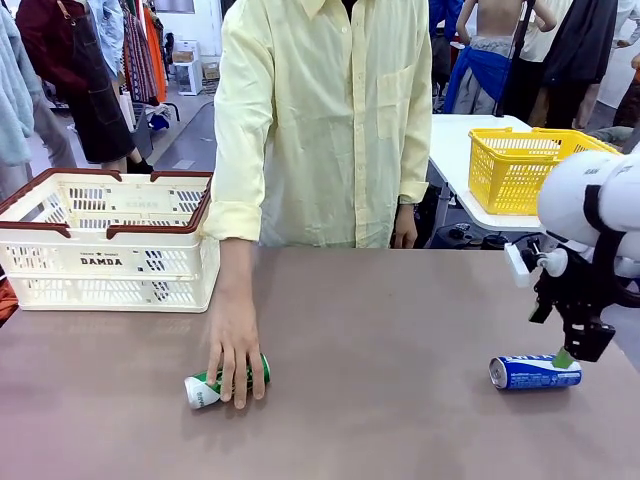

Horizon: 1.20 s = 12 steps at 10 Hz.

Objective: Place the drinks into the Shopping basket.
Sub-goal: Pick up one drink and place it into the Shopping basket.

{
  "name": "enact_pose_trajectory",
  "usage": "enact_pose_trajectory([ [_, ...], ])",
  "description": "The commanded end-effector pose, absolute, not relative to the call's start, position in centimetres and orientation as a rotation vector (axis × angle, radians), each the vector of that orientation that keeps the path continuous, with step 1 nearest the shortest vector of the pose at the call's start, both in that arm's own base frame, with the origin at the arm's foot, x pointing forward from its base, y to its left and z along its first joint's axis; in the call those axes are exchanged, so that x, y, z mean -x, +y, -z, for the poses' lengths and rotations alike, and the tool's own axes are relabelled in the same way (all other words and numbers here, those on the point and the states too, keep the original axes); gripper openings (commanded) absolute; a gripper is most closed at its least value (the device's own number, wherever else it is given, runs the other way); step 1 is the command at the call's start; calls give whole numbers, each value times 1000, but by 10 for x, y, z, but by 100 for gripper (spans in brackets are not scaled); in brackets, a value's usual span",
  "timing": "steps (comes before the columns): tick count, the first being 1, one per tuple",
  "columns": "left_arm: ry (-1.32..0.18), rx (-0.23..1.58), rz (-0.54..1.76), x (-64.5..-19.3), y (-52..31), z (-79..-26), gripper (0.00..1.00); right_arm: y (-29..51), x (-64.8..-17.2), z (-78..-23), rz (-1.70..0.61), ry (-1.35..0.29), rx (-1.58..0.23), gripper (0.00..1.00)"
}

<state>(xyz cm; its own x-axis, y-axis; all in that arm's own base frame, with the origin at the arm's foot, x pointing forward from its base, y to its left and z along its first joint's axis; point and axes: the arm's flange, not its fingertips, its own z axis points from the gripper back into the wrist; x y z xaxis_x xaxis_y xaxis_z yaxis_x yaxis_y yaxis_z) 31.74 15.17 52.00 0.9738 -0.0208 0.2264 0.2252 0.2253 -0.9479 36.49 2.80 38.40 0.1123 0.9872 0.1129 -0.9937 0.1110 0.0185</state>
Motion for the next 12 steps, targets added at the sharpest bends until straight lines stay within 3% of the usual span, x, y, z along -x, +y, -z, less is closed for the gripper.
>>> enact_pose_trajectory([
  [1, -177, 1342, 170, -315, 152, -521, 100, 23, -369, -352, -1505, 32, -76, 100],
  [6, -177, 1342, 170, -315, 152, -521, 100, 19, -372, -300, -1593, 0, -101, 100],
  [11, -177, 1342, 170, -315, 152, -521, 100, 20, -370, -287, -1637, -64, -128, 100],
  [12, -177, 1342, 170, -315, 152, -521, 100, 21, -369, -288, -1641, -56, -105, 40],
])
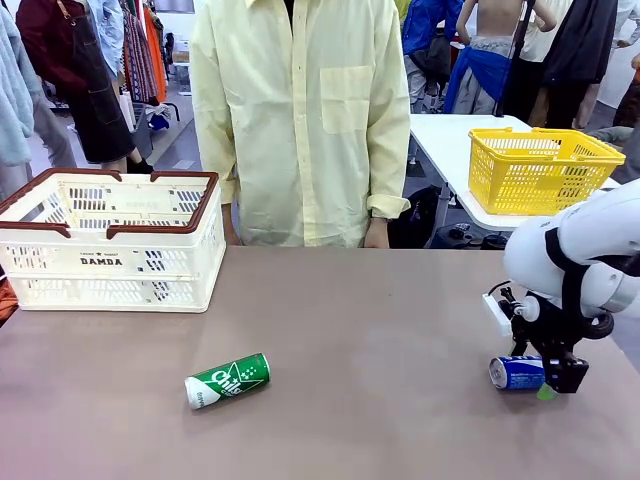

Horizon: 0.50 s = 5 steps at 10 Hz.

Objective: Place the drinks into the Shopping basket.
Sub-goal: Pick up one drink and place it into the Shopping basket.

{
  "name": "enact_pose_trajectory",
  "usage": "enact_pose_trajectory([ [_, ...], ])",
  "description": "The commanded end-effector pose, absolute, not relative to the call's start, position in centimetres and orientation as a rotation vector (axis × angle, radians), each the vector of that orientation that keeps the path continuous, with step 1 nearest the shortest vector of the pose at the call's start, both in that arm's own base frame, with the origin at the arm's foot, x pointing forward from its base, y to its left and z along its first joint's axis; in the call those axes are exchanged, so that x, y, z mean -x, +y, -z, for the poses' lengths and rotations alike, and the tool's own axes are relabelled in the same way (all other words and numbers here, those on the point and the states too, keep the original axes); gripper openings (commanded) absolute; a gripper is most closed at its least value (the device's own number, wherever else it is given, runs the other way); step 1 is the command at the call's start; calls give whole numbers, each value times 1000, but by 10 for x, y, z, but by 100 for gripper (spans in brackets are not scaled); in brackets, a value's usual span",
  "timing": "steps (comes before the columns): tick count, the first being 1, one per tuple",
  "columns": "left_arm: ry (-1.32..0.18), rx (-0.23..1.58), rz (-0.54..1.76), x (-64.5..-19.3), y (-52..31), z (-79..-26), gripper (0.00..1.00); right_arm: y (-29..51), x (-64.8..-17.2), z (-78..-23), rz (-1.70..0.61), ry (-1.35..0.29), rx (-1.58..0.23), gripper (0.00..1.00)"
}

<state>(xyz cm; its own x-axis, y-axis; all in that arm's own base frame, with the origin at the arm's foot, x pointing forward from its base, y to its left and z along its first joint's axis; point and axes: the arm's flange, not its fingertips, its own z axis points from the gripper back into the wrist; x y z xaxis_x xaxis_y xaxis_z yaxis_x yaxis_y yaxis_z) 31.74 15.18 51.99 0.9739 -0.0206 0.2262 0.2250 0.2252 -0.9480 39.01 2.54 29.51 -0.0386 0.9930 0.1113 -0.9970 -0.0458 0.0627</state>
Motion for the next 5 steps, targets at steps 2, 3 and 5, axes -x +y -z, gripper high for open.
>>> enact_pose_trajectory([
  [2, -177, 1342, 170, -315, 152, -521, 100, 19, -369, -285, -1631, -37, -106, 0],
  [3, -177, 1342, 170, -315, 152, -521, 100, 19, -369, -285, -1630, -31, -108, 0],
  [5, -177, 1342, 170, -315, 152, -521, 100, 19, -368, -285, -1623, -28, -110, 0],
])
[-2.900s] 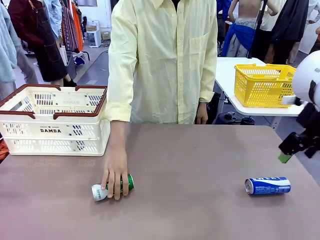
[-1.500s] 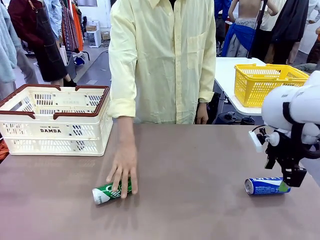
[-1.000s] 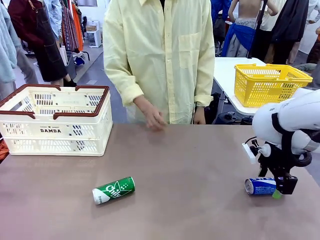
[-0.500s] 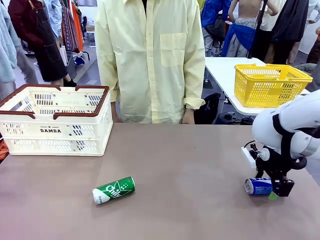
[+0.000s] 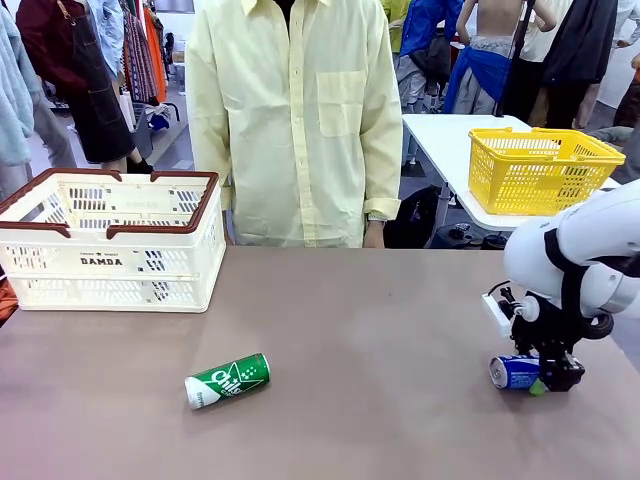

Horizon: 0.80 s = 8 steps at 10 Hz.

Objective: Place the drinks into the Shopping basket.
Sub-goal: Pick up one drink and place it into the Shopping basket.

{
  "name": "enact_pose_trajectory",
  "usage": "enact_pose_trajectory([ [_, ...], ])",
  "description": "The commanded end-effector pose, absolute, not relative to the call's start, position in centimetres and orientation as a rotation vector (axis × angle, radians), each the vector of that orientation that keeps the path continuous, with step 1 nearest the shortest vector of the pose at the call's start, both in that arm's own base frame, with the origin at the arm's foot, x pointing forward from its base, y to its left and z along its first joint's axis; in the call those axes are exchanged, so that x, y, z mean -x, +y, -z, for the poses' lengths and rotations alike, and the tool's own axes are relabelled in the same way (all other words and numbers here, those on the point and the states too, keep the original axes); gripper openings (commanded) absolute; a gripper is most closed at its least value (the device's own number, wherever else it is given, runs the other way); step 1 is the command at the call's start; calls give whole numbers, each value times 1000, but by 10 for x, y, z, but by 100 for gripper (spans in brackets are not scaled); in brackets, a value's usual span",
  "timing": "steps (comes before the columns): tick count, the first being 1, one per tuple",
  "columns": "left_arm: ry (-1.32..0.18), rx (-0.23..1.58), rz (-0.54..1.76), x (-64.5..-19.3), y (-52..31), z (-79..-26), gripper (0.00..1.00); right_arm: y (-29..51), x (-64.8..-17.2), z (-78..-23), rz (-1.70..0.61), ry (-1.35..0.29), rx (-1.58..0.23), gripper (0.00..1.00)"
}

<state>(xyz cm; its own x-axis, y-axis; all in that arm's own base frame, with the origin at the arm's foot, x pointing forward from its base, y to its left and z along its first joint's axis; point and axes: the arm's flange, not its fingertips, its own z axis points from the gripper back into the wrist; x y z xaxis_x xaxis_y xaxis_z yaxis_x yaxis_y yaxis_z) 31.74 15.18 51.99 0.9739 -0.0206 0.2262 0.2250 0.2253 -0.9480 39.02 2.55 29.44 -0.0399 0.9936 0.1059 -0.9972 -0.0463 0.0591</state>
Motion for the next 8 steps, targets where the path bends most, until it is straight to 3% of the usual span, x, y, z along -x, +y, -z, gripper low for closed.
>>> enact_pose_trajectory([
  [1, -177, 1342, 170, -315, 152, -521, 100, 18, -369, -285, -1594, -18, -108, 0],
  [5, -177, 1342, 170, -315, 152, -521, 100, 19, -368, -319, -1399, 46, -117, 0],
  [8, -177, 1342, 170, -315, 152, -521, 100, 31, -348, -416, -1167, 68, -183, 0],
])
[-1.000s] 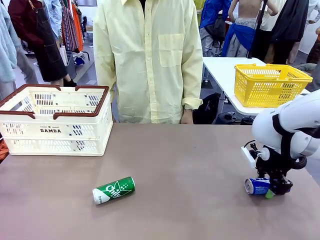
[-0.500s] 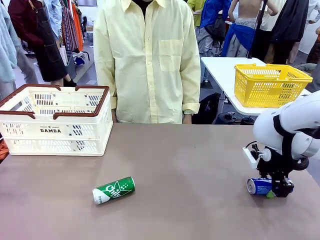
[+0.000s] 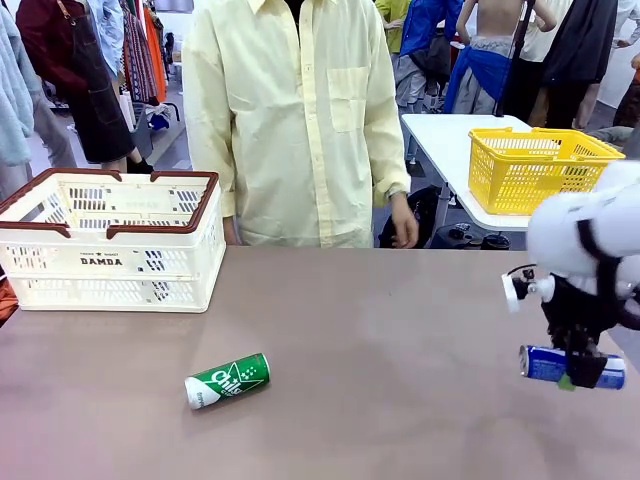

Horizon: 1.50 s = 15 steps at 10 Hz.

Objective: Place the drinks into the Shopping basket.
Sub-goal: Pick up one drink and place it into the Shopping basket.

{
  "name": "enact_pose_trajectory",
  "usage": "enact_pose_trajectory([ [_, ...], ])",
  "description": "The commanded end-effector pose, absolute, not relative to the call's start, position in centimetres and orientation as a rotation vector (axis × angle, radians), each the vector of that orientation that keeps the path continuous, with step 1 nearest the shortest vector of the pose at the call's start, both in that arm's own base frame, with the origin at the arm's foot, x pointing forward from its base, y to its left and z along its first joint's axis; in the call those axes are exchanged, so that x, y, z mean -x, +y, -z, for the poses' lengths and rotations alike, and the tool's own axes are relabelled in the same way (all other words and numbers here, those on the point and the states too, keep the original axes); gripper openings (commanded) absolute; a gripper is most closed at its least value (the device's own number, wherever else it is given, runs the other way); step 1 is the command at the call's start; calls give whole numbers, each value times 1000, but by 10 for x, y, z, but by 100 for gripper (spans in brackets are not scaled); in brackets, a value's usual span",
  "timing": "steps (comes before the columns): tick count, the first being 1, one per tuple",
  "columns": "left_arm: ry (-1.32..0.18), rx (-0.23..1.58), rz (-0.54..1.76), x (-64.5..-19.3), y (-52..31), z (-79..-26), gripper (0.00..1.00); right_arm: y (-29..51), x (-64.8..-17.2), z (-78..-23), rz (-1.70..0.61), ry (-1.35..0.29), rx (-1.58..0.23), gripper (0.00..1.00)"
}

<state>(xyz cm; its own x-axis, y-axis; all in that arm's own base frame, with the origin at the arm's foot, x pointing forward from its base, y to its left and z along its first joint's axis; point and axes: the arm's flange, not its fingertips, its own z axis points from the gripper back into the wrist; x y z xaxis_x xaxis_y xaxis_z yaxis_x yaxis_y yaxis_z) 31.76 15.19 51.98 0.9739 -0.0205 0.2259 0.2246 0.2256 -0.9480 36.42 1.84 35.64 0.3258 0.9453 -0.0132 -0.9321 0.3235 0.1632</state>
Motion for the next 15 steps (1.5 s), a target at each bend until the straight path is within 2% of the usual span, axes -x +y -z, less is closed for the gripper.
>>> enact_pose_trajectory([
  [1, -177, 1342, 170, -315, 152, -521, 100, 34, -335, -446, -1178, 0, -186, 0],
  [3, -177, 1342, 170, -315, 152, -521, 100, 29, -323, -482, -1195, -103, -170, 0],
  [4, -177, 1342, 170, -315, 152, -521, 100, 27, -344, -430, -1184, 24, -203, 0],
  [6, -177, 1342, 170, -315, 152, -521, 100, 27, -344, -430, -1184, 24, -203, 0],
  [7, -177, 1342, 170, -315, 152, -521, 100, 29, -329, -455, -1208, -35, -227, 0],
  [8, -177, 1342, 170, -315, 152, -521, 100, 47, -336, -444, -1176, -47, -317, 0],
  [10, -177, 1342, 170, -315, 152, -521, 100, 124, -347, -457, -1143, -109, -385, 0],
  [13, -177, 1342, 170, -315, 152, -521, 100, 260, -394, -455, -729, -163, -503, 0],
  [15, -177, 1342, 170, -315, 152, -521, 100, 327, -426, -426, -502, -173, -439, 0],
])
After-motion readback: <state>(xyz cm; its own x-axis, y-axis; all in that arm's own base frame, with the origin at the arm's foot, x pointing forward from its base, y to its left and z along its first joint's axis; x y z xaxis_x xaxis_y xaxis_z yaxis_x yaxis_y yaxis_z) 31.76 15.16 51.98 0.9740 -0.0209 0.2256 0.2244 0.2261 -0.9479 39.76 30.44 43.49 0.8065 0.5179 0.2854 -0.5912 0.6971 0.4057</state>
